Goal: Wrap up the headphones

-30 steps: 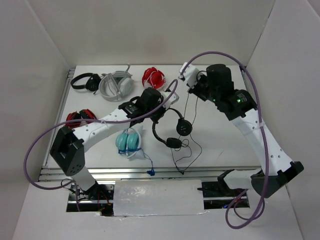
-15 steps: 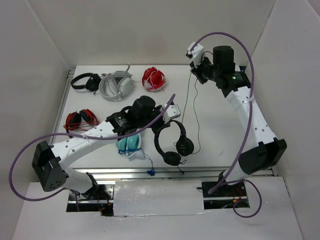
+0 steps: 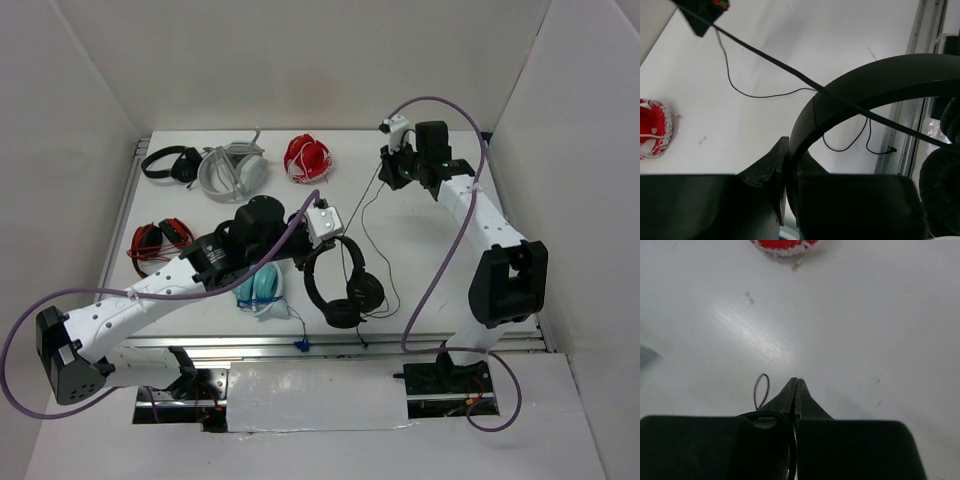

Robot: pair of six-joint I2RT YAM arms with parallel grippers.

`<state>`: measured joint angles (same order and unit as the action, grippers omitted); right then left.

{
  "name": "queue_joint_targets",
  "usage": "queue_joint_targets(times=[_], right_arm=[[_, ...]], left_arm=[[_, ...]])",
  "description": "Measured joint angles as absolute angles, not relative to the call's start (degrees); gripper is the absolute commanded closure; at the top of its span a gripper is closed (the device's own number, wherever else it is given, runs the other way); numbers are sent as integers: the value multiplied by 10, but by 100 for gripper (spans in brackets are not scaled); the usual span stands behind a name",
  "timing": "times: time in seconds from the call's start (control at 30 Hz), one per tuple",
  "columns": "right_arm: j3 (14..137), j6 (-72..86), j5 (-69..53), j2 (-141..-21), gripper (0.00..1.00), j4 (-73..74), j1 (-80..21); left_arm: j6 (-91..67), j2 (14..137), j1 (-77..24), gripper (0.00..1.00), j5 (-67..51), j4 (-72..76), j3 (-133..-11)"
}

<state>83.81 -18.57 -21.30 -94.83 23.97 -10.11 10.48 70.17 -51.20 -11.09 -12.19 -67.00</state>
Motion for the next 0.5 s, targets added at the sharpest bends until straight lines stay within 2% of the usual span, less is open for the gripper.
queue_joint_targets(times=[0.2, 0.5], right_arm=[[753, -100, -215, -927, 100, 174, -52], [561, 28, -211, -773, 100, 34, -62]], left_arm=[[64, 710, -510, 100, -42, -126, -675], [-59, 764, -492, 100, 103, -146, -767]])
